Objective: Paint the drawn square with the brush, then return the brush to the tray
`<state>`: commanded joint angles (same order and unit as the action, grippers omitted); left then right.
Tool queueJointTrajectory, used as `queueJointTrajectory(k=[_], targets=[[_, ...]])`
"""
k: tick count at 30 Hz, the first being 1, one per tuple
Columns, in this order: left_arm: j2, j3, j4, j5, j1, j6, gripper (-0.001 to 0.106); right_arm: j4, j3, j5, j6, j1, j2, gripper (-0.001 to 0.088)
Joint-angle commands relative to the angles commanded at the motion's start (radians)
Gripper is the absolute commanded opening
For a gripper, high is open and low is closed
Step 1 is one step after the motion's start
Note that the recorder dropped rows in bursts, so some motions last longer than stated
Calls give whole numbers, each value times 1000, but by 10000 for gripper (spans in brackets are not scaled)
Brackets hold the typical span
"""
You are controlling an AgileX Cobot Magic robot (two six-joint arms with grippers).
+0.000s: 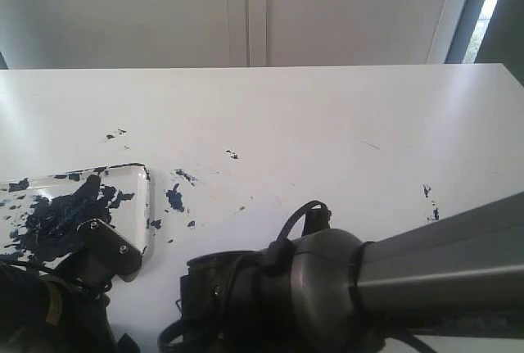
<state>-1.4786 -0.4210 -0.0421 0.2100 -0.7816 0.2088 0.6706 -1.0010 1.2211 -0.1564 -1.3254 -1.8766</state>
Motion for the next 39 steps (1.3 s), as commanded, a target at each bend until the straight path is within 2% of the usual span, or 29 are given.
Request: queueJointTrajectory(k=[7, 11, 20, 27, 35, 39], targets=[[0, 0, 0, 0, 0, 0, 749, -49, 0, 0, 0, -2, 0, 0], [0, 0, 0, 0, 0, 0, 749, -51, 0, 0, 0, -32, 0, 0], [0, 0, 0, 0, 0, 0, 749, -4, 0, 0, 0, -51, 0, 0], [0, 0, 0, -2, 0, 0, 749, 55, 0, 0, -4, -45, 0, 0], [0, 0, 0, -8, 0, 0, 749, 102, 0, 0, -4, 7, 0, 0], [0, 0, 0, -8, 0, 0, 749, 116, -4, 0, -8, 10, 0, 0]])
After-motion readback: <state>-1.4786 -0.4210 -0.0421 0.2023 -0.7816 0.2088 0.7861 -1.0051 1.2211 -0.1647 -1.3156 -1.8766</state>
